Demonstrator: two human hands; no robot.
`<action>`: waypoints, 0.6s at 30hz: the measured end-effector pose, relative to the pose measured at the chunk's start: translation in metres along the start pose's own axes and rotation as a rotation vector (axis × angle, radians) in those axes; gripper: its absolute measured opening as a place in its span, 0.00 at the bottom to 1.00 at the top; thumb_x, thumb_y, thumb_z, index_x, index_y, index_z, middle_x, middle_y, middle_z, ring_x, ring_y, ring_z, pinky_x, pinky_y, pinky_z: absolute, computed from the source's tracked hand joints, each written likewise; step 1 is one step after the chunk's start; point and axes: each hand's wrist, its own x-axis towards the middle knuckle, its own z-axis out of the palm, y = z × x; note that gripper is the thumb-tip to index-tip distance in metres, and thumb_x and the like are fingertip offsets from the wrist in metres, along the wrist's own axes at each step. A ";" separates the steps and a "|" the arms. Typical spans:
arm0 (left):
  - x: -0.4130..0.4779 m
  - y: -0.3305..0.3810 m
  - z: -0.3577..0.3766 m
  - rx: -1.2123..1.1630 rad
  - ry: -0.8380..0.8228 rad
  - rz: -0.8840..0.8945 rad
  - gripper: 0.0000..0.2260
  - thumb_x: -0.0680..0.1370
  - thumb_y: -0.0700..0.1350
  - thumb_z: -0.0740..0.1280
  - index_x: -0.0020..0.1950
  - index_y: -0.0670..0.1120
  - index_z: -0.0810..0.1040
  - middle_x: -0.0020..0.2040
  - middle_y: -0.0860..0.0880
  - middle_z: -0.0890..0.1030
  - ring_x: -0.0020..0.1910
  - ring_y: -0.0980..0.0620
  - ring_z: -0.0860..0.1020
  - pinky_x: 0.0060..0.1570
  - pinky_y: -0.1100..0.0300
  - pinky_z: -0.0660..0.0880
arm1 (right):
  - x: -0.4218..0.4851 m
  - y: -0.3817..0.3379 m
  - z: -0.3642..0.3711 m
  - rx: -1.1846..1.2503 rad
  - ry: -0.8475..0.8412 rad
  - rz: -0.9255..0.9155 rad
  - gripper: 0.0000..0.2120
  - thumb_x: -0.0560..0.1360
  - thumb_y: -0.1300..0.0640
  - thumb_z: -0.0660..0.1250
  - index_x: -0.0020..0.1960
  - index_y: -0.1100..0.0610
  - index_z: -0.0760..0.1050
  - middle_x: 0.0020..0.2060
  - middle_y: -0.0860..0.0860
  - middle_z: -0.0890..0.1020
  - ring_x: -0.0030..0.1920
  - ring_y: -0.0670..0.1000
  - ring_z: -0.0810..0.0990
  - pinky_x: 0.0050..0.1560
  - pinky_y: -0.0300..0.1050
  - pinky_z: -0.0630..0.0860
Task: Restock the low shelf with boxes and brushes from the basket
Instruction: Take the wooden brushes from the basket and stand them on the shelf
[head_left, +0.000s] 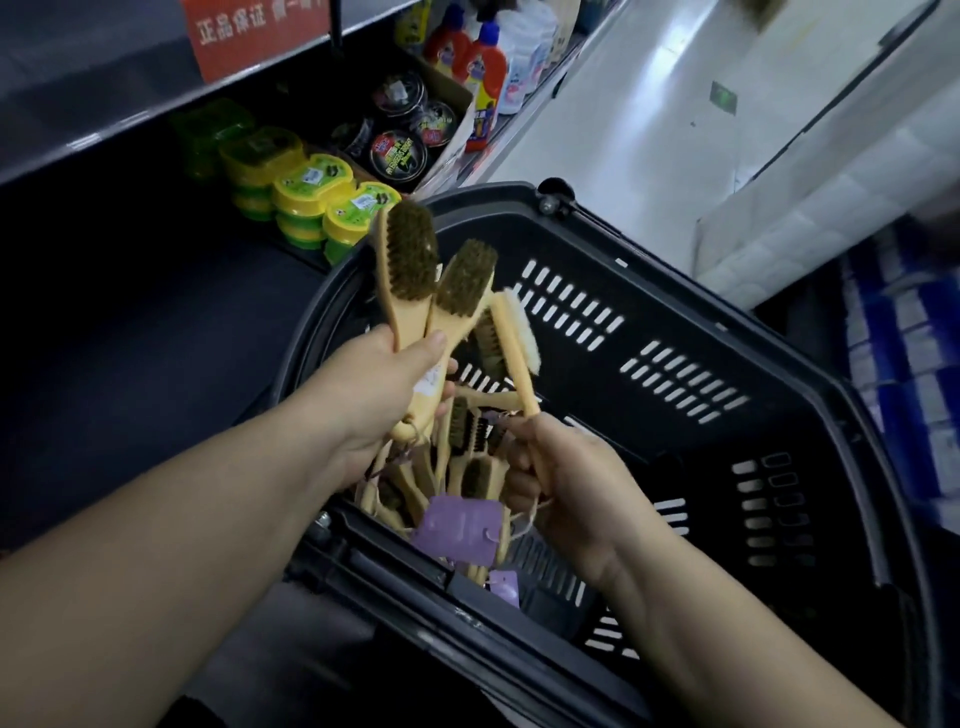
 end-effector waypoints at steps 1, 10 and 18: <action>0.000 0.000 0.000 -0.033 0.001 0.005 0.04 0.80 0.46 0.61 0.48 0.48 0.75 0.39 0.49 0.80 0.35 0.55 0.79 0.35 0.59 0.80 | -0.001 -0.001 0.003 0.017 -0.008 -0.048 0.05 0.74 0.60 0.62 0.48 0.60 0.73 0.25 0.48 0.68 0.23 0.44 0.63 0.25 0.36 0.60; -0.005 0.000 -0.002 -0.140 -0.057 0.078 0.13 0.71 0.38 0.70 0.55 0.44 0.76 0.46 0.45 0.84 0.42 0.49 0.84 0.37 0.56 0.81 | 0.000 -0.008 0.020 0.054 -0.208 -0.215 0.14 0.81 0.59 0.55 0.58 0.61 0.77 0.43 0.55 0.84 0.38 0.48 0.81 0.36 0.40 0.79; -0.006 0.002 -0.003 -0.056 -0.156 0.001 0.19 0.69 0.40 0.72 0.58 0.48 0.74 0.49 0.46 0.84 0.44 0.47 0.84 0.39 0.54 0.82 | 0.013 -0.008 0.011 -0.233 -0.081 -0.374 0.13 0.74 0.63 0.67 0.59 0.58 0.75 0.36 0.50 0.83 0.38 0.49 0.84 0.38 0.39 0.79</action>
